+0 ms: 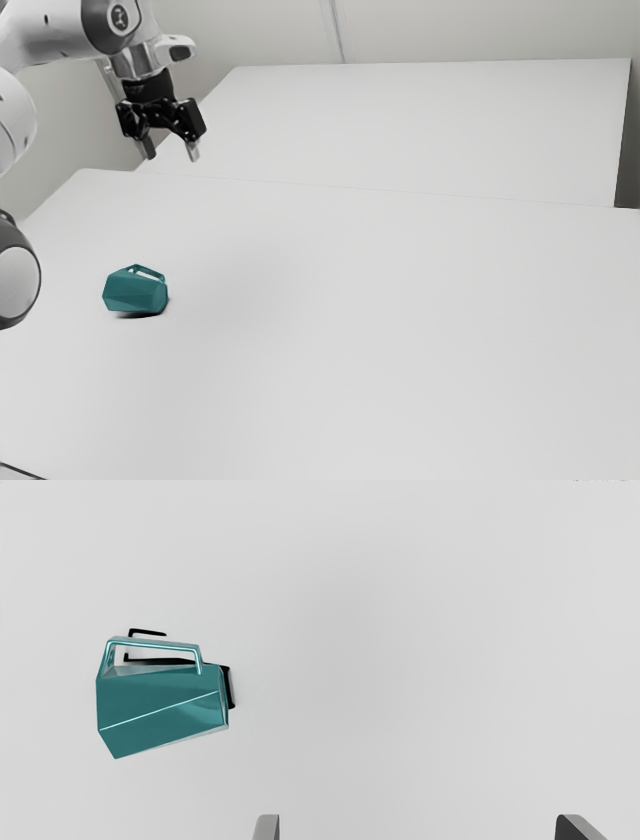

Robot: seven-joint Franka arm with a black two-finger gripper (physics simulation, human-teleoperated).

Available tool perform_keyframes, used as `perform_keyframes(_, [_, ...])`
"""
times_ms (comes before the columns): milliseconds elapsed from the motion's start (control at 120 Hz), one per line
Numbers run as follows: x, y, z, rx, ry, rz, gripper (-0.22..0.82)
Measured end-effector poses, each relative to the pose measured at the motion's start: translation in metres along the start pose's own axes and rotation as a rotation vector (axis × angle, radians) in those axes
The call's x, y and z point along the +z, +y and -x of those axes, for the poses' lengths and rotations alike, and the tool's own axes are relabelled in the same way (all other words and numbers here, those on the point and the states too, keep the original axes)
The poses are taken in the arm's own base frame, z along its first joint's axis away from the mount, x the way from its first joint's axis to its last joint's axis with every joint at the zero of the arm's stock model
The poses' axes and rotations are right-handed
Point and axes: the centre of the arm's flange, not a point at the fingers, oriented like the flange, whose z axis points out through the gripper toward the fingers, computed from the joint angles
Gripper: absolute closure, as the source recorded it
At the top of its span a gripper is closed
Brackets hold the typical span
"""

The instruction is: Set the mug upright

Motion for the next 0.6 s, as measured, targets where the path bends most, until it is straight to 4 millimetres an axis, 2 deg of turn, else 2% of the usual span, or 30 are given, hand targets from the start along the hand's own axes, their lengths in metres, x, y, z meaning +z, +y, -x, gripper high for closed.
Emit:
perform_keyframes(225, [0.005, -0.012, 0.001, -0.030, -0.014, -0.038, 0.00])
perform_keyframes(308, [0.017, -0.048, -0.004, -0.083, -0.030, -0.051, 0.00])
perform_keyframes(392, [0.036, -0.104, -0.003, -0.151, -0.044, -0.028, 0.00])
perform_keyframes(433, [0.043, -0.135, 0.003, -0.185, -0.041, 0.002, 0.00])
perform_keyframes(500, [0.057, -0.172, 0.014, -0.217, -0.037, 0.051, 0.00])
perform_keyframes(550, [0.067, -0.194, 0.028, -0.234, -0.033, 0.089, 0.00])
perform_keyframes(600, [0.076, -0.207, 0.044, -0.231, -0.020, 0.125, 0.00])
